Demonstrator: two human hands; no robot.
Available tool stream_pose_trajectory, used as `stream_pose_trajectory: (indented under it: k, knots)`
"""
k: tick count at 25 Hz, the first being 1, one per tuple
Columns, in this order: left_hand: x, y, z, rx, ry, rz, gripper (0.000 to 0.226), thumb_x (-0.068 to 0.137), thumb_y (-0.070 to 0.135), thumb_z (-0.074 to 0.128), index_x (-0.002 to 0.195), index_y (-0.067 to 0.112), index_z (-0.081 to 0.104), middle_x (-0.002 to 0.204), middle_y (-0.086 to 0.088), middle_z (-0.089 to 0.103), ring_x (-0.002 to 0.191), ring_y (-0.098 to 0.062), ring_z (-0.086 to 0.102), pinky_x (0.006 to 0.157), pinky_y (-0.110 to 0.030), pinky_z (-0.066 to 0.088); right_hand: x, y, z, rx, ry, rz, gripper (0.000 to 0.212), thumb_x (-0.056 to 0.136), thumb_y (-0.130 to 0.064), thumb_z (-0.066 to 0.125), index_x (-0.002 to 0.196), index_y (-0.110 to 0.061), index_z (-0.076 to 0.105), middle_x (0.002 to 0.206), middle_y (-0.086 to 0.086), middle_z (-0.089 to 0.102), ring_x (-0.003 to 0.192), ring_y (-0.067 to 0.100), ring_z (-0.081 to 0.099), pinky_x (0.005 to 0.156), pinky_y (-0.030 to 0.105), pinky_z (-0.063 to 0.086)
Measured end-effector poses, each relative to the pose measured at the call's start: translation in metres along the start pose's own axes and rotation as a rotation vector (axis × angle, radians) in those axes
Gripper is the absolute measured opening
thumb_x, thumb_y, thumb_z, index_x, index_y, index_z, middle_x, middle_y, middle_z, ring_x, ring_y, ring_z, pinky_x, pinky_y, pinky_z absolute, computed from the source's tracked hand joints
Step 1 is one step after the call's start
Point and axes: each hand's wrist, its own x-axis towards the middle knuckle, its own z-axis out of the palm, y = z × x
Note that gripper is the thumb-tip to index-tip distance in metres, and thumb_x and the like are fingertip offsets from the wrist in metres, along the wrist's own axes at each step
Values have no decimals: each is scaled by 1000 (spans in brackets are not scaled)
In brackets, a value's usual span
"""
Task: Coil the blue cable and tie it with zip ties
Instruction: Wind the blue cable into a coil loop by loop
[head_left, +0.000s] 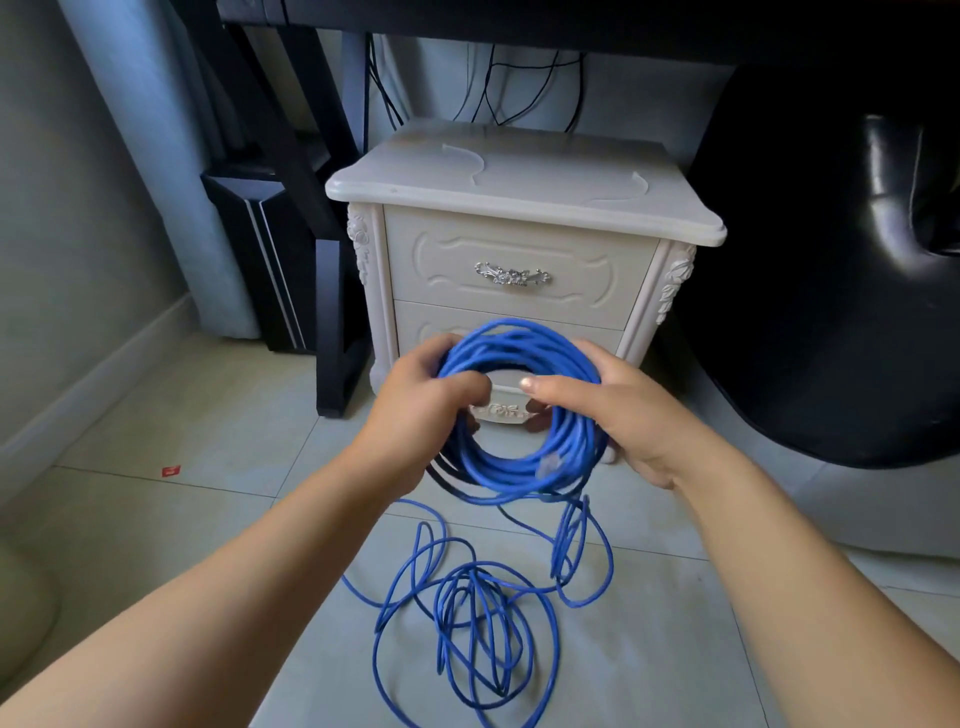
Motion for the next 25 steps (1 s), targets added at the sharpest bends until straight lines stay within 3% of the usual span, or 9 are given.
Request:
stream_pose_trajectory:
  k: [4, 8, 13, 16, 19, 22, 25]
  knots:
    - [3, 0, -3, -159, 110, -143, 18, 70, -1, 55, 87, 4, 59, 55, -1, 43, 48, -16, 44, 60, -35, 40, 0, 11, 6, 187, -54, 111, 56, 60, -48, 76, 110, -28, 60, 75, 0, 71, 76, 25, 70, 76, 52, 59]
    - [2, 1, -2, -207, 217, -267, 14, 70, -3, 52, 78, 8, 52, 60, -6, 45, 53, -22, 45, 54, -30, 39, 2, 18, 18, 333, -21, 91, 57, 60, -45, 80, 109, -24, 62, 87, 5, 67, 87, 31, 67, 80, 65, 54]
    - [0, -1, -3, -292, 334, -391, 19, 62, 1, 52, 80, 7, 50, 59, -7, 47, 55, -24, 42, 55, -30, 38, 3, 23, 36, 372, 2, 85, 61, 58, -39, 83, 112, -24, 59, 94, 0, 67, 92, 24, 69, 81, 63, 55]
    - [-4, -5, 1, -331, 407, -366, 20, 60, 3, 52, 79, 9, 51, 65, -9, 47, 64, -23, 41, 60, -34, 36, 8, 29, 46, 304, 101, 60, 52, 68, -13, 82, 111, -27, 56, 103, 1, 66, 104, 28, 67, 90, 61, 52]
    - [-6, -9, 5, -383, 449, -347, 20, 61, 4, 52, 80, 10, 49, 66, -8, 45, 63, -24, 40, 59, -33, 35, 11, 29, 48, 459, 95, 97, 41, 80, 7, 63, 108, -21, 53, 97, 4, 63, 93, 29, 66, 86, 63, 53]
    - [-6, -11, 8, -427, 443, -329, 17, 65, 3, 52, 80, 10, 50, 58, -2, 46, 62, -23, 42, 61, -34, 38, 10, 28, 49, 523, 71, 106, 30, 83, 9, 61, 98, -16, 55, 78, 9, 60, 83, 32, 64, 86, 64, 52]
    - [-8, -13, 13, -401, 316, -369, 15, 75, 2, 54, 89, 10, 53, 55, 0, 53, 61, -22, 48, 68, -38, 42, 10, 32, 45, 475, 224, 87, 31, 79, 5, 63, 93, -21, 56, 78, 6, 57, 77, 27, 61, 76, 49, 55]
